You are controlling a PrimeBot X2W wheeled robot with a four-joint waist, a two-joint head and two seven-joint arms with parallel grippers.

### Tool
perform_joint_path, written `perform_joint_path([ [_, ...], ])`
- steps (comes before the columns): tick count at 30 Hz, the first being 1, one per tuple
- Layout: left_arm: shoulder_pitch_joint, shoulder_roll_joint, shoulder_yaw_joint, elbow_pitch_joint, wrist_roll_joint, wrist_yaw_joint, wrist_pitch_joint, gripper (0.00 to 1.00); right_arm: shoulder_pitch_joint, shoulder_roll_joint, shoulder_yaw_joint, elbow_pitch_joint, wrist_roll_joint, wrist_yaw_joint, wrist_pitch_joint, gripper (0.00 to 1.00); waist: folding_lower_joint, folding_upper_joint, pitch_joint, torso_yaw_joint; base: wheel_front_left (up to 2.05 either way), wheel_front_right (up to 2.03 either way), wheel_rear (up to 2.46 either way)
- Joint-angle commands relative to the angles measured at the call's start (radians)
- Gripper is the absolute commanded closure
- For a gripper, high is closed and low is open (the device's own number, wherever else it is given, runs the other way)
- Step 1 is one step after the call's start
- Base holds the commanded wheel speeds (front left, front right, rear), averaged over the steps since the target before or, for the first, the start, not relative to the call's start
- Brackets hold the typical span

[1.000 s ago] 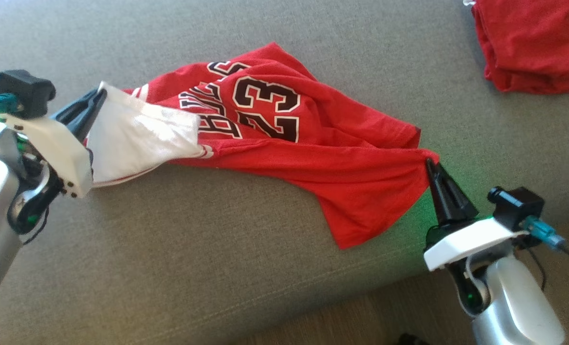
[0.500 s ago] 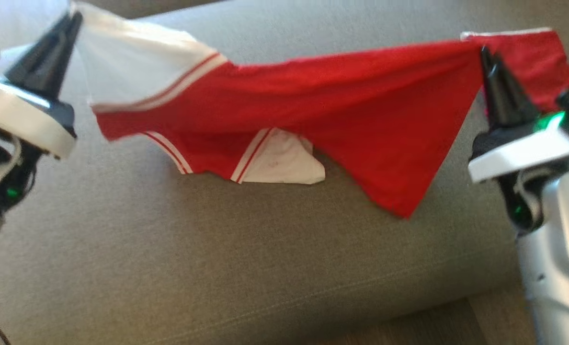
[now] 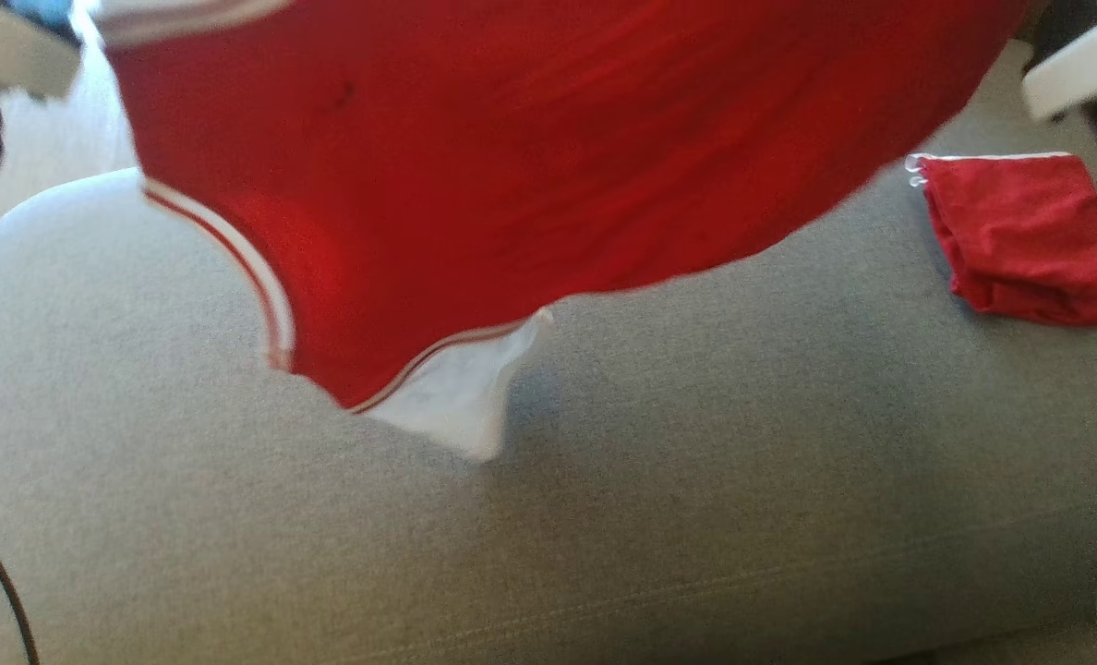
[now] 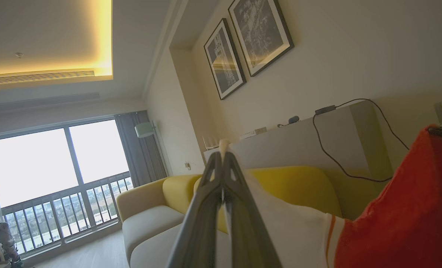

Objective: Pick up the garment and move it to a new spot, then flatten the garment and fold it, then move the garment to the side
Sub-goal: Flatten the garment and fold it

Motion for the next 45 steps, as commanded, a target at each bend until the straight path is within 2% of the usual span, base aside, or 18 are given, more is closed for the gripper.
perform_joint_path([
  [1,-0.088,0.037,0.053,-0.027,0.006,0.008,0.024,1.0,-0.071,-0.003,0.008,-0.025,0.005,0.0,0.021,1.0,0.0001,0.0,0.004,0.012,0.0,0.0,0.0],
  [6,-0.173,0.025,0.036,-0.019,0.018,0.007,0.085,1.0,-0.155,-0.006,0.007,0.01,0.012,0.0,0.067,1.0,0.0001,0.0,0.046,0.031,0.0,0.0,0.0],
  [11,-0.323,0.012,-0.007,0.085,0.079,-0.003,0.133,1.0,-0.288,-0.001,0.031,0.11,-0.002,0.0,0.09,1.0,0.0001,0.0,0.154,0.049,0.0,0.0,0.0],
  [15,-0.474,-0.02,-0.042,0.219,0.145,-0.01,0.113,1.0,-0.414,0.014,0.053,0.233,-0.031,0.0,0.046,1.0,0.0001,0.0,0.265,0.049,0.0,0.0,0.0],
  [17,-0.548,-0.037,-0.056,0.291,0.199,-0.008,0.061,1.0,-0.479,0.022,0.057,0.299,-0.062,0.0,-0.01,1.0,0.0001,0.0,0.316,0.044,0.0,0.0,0.0],
  [20,-0.648,-0.068,-0.055,0.407,0.277,0.041,-0.036,1.0,-0.579,0.034,0.042,0.411,-0.126,0.0,-0.129,1.0,0.0001,0.0,0.389,0.033,0.0,0.0,0.0],
  [23,-0.742,-0.091,-0.055,0.46,0.357,0.081,-0.079,1.0,-0.668,0.054,0.023,0.5,-0.179,0.0,-0.236,1.0,0.0001,0.0,0.464,0.027,0.0,0.0,0.0],
  [27,-0.81,-0.103,-0.001,0.335,0.455,0.134,-0.085,1.0,-0.756,0.052,-0.001,0.538,-0.23,0.0,-0.293,1.0,0.0001,0.0,0.576,0.047,0.0,0.0,0.0],
  [31,-0.727,-0.106,0.08,0.129,0.519,0.161,-0.085,1.0,-0.762,0.038,-0.005,0.515,-0.254,0.0,-0.299,1.0,0.0001,0.0,0.665,0.085,0.0,0.0,0.0],
  [35,-0.526,-0.125,0.131,-0.057,0.554,0.149,-0.086,1.0,-0.681,0.014,0.0,0.485,-0.249,0.0,-0.3,1.0,0.0001,0.0,0.697,0.129,0.0,0.0,0.0],
  [39,-0.264,-0.141,0.163,-0.177,0.577,0.142,-0.086,1.0,-0.559,-0.011,0.023,0.533,-0.233,0.0,-0.3,1.0,0.0001,0.0,0.664,0.158,0.0,0.0,0.0],
  [45,0.083,-0.149,0.217,-0.27,0.579,0.111,-0.086,1.0,-0.402,-0.033,0.08,0.66,-0.173,0.0,-0.299,1.0,0.0001,0.0,0.568,0.165,0.0,0.0,0.0],
])
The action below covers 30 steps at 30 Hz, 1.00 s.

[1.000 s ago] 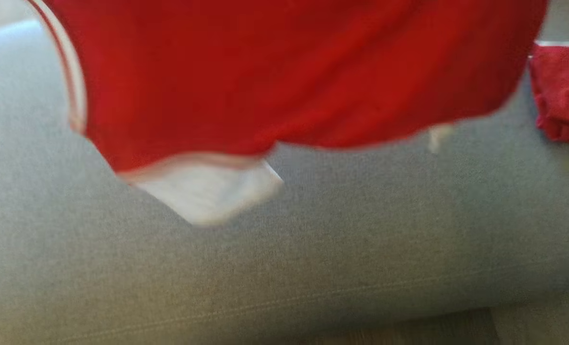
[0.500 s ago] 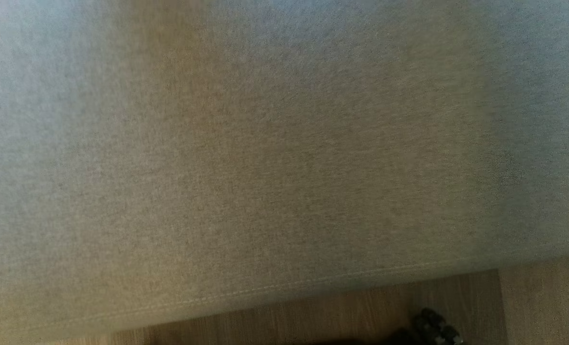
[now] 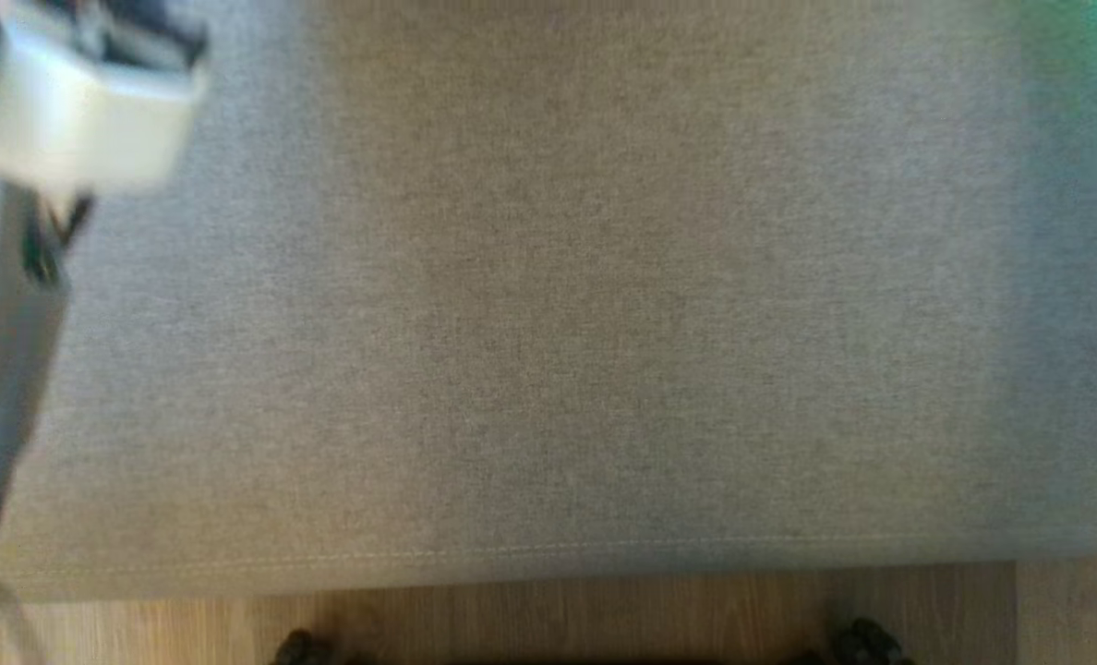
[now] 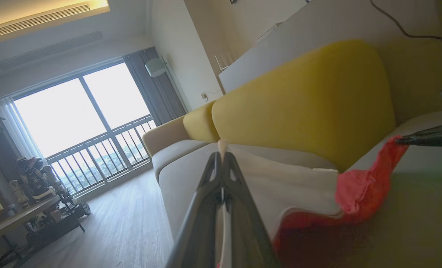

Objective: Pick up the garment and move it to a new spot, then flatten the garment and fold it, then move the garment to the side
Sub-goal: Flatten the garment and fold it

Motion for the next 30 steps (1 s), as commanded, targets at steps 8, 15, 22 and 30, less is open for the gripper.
perform_joint_path([
  [8,0.364,0.072,0.126,-0.12,0.03,-0.025,-0.001,1.0,0.243,-0.046,0.03,-0.105,0.095,0.0,-0.005,1.0,0.0,0.0,-0.166,-0.015,0.0,0.0,0.0],
  [15,0.623,0.05,0.217,-0.137,-0.022,-0.064,-0.001,1.0,0.575,-0.076,-0.036,-0.304,0.151,0.0,-0.006,1.0,0.0,0.0,-0.276,-0.024,0.0,0.0,0.0],
  [22,0.836,0.004,0.302,-0.186,-0.043,-0.093,-0.001,1.0,0.851,-0.024,-0.128,-0.53,0.127,0.0,0.027,1.0,0.0,0.0,-0.363,-0.067,0.0,0.0,0.0],
  [30,1.078,-0.078,0.384,-0.321,-0.063,-0.108,-0.001,1.0,1.12,0.058,-0.275,-0.824,0.088,0.0,0.118,1.0,0.0,0.0,-0.396,-0.087,0.0,0.0,0.0],
])
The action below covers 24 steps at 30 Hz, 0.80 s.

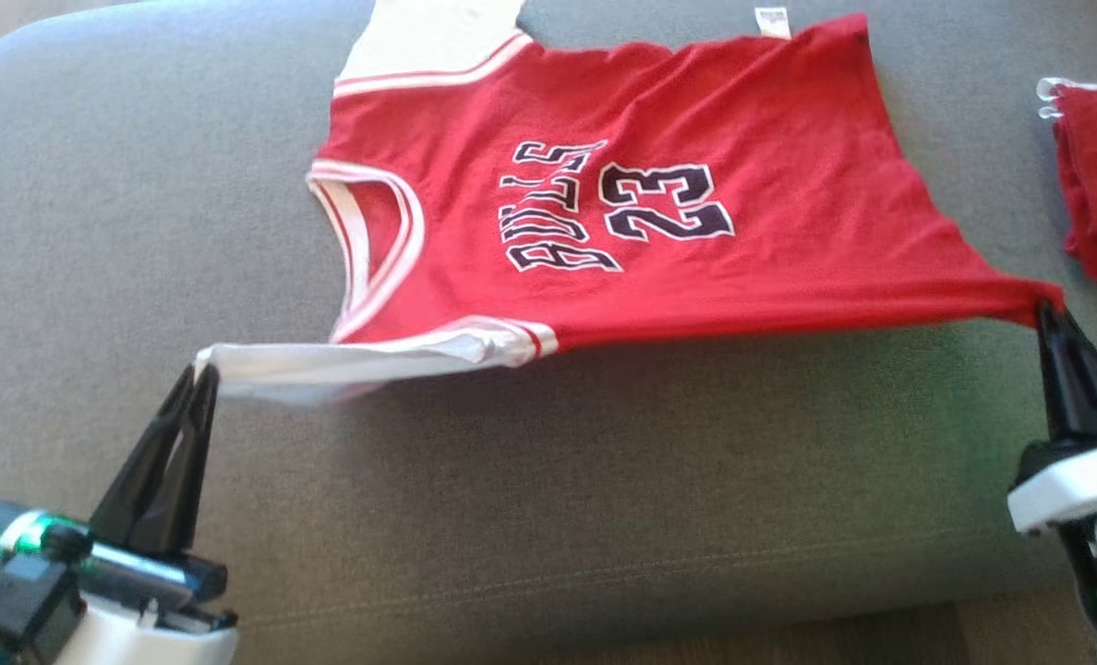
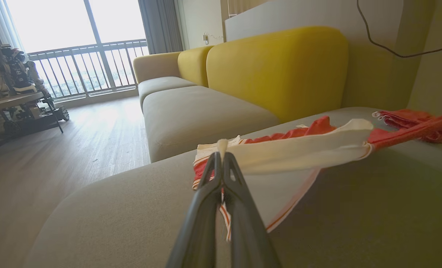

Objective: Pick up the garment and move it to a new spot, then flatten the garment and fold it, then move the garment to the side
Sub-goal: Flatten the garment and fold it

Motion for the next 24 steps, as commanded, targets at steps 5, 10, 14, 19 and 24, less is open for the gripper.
perform_joint_path([
  [5,-0.049,-0.004,0.048,-0.057,-0.015,-0.015,-0.005,1.0,0.01,0.016,-0.02,-0.122,-0.026,0.0,0.059,1.0,0.0001,-0.0001,0.029,0.001,0.0,0.0,0.0],
  [10,-0.192,-0.006,-0.018,0.02,-0.014,-0.022,-0.005,1.0,-0.061,0.006,-0.002,-0.063,-0.04,0.0,0.076,1.0,0.0001,-0.0001,0.059,0.009,0.0,0.0,0.0],
  [14,-0.325,-0.005,-0.066,0.134,-0.006,-0.024,-0.005,1.0,-0.152,-0.012,0.014,0.028,-0.056,0.0,0.069,1.0,0.0001,-0.0001,0.095,0.015,0.0,0.0,0.0],
  [19,-0.444,0.01,-0.125,0.234,0.005,-0.024,-0.005,1.0,-0.241,-0.027,0.036,0.119,-0.067,0.0,0.055,1.0,0.0001,-0.0001,0.132,0.018,0.0,0.0,0.0],
  [24,-0.566,0.03,-0.18,0.344,-0.013,-0.024,-0.005,1.0,-0.339,-0.045,0.063,0.224,-0.08,0.0,0.034,1.0,0.0001,-0.0001,0.179,0.021,0.0,0.0,0.0],
])
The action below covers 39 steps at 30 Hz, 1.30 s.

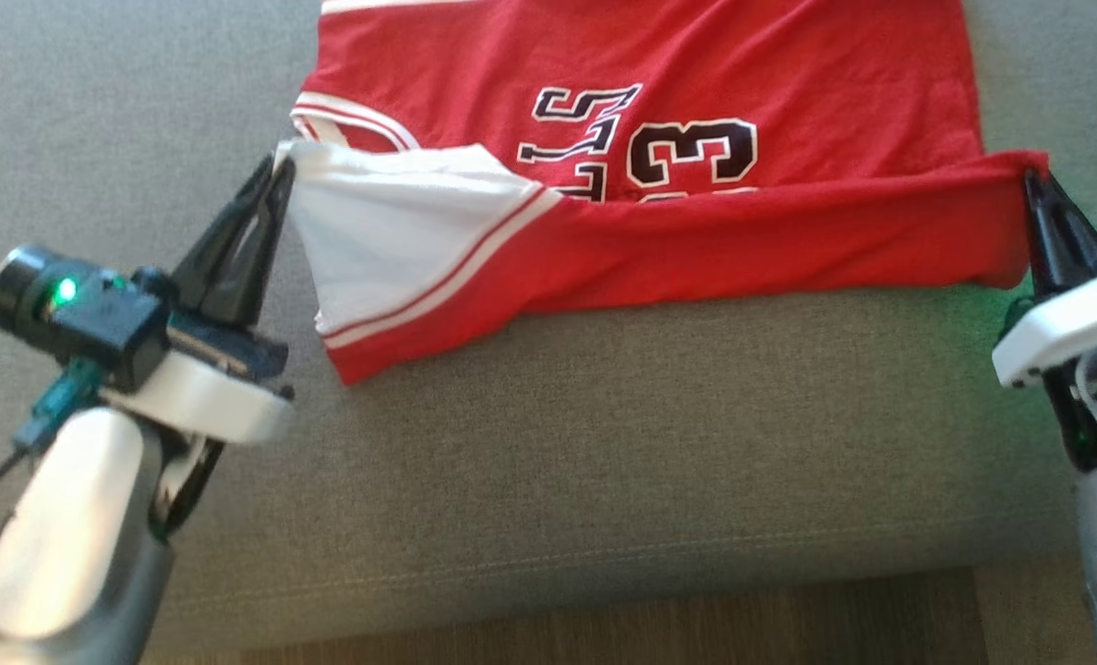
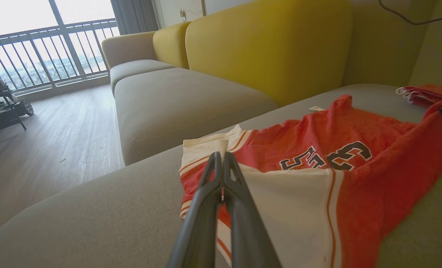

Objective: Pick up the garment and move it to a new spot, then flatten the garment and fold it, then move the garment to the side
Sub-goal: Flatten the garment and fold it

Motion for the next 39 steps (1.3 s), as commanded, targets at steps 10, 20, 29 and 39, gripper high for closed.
perform_joint_path([
  [10,-0.199,0.054,-0.033,0.113,0.042,0.001,-0.005,1.0,-0.126,-0.031,0.061,0.102,-0.017,0.0,-0.062,0.81,0.0001,0.0,0.075,0.002,0.0,0.0,0.0],
  [20,-0.163,-0.001,0.029,0.147,0.042,0.027,-0.005,0.0,-0.114,-0.015,0.071,0.106,-0.01,0.0,-0.132,0.0,0.0001,0.0,0.031,-0.016,0.0,0.0,0.0],
  [29,0.111,-0.143,0.091,0.078,-0.095,0.085,0.008,0.0,0.029,0.047,0.04,-0.024,0.022,0.0,-0.149,0.0,0.0001,0.0,-0.02,-0.022,0.0,0.0,0.0],
  [39,0.207,-0.2,0.088,0.113,-0.174,0.13,0.116,0.0,0.058,0.086,0.04,-0.082,0.023,0.0,-0.134,0.0,0.0001,0.0,-0.028,-0.021,0.0,0.0,0.0],
])
